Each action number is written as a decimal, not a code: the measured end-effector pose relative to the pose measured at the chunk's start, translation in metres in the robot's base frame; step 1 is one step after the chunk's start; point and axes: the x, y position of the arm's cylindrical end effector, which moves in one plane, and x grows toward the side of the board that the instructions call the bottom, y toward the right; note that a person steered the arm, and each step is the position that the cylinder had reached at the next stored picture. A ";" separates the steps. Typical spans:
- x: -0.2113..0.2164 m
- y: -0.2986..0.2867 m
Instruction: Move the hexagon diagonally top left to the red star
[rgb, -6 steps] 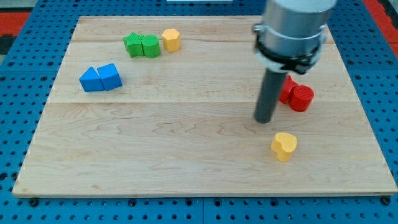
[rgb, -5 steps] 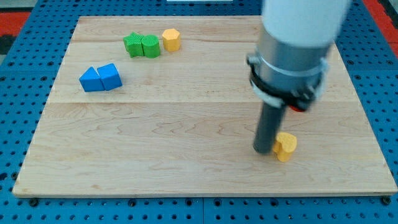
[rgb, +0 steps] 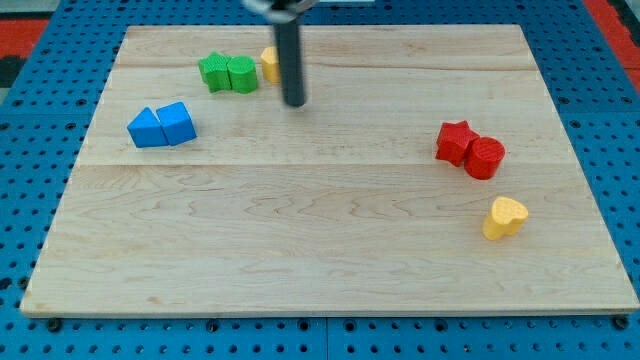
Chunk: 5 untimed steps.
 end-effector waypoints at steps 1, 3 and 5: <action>-0.062 0.030; -0.029 -0.070; -0.030 -0.021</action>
